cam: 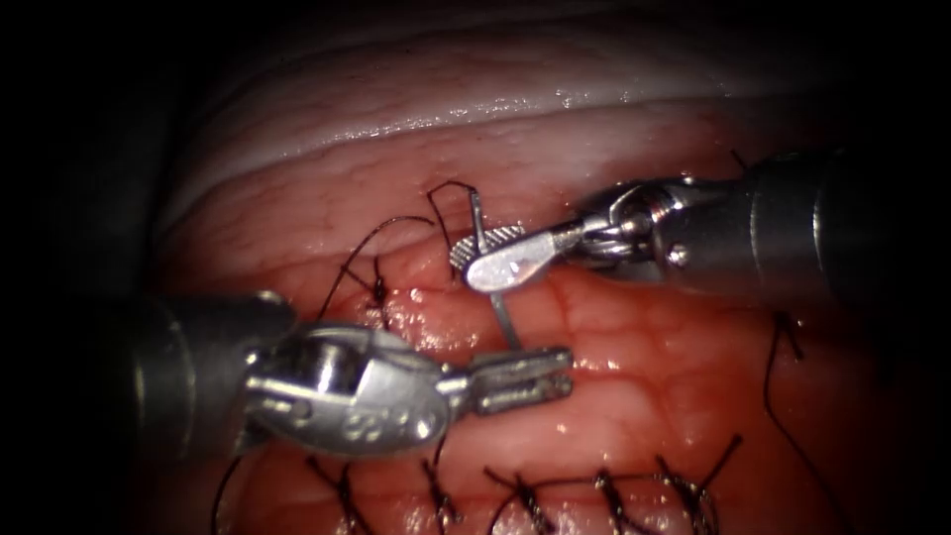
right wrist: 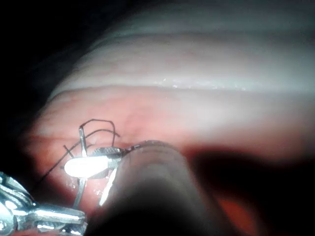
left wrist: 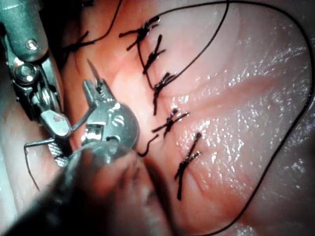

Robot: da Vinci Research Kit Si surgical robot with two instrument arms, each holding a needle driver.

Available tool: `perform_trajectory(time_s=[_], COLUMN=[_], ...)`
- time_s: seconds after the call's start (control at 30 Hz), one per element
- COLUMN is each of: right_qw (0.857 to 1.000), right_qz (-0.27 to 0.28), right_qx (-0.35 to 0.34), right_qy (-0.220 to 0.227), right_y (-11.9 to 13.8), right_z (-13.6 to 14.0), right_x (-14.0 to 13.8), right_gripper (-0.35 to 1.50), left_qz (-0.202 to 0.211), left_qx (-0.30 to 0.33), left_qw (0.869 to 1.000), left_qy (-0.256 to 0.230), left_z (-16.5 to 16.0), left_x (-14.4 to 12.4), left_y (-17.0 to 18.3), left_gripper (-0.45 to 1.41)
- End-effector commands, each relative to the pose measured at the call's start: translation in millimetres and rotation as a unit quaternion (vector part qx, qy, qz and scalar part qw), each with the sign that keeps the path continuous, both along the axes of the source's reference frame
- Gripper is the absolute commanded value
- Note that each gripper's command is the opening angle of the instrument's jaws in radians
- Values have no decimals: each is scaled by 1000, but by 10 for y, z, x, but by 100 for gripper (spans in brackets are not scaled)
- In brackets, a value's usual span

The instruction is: Wound Closure

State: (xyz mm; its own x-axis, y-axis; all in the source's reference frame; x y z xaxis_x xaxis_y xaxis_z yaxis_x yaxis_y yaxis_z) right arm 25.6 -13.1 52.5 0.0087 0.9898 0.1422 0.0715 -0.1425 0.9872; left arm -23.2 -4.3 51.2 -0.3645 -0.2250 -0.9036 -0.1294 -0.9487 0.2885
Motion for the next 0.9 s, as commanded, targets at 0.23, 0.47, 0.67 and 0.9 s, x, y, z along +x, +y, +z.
perform_trajectory(time_s=[0.23,0.47,0.67,0.9], right_qw=[1000,1000,1000,998], right_qz=[-3,-7,-15,-1], right_qx=[1,4,4,-59], right_qy=[5,3,-4,-15], right_y=[-6,-7,-6,0], right_z=[1,0,0,2], right_x=[12,12,12,12], right_gripper=[104,83,-35,-35], left_qz=[4,4,7,7], left_qx=[0,0,-1,5], left_qw=[1000,1000,1000,1000], left_qy=[4,4,7,3], left_z=[5,5,4,-1], left_x=[-9,-9,-10,-8], left_y=[2,3,4,8], left_gripper=[-45,-45,-45,78])
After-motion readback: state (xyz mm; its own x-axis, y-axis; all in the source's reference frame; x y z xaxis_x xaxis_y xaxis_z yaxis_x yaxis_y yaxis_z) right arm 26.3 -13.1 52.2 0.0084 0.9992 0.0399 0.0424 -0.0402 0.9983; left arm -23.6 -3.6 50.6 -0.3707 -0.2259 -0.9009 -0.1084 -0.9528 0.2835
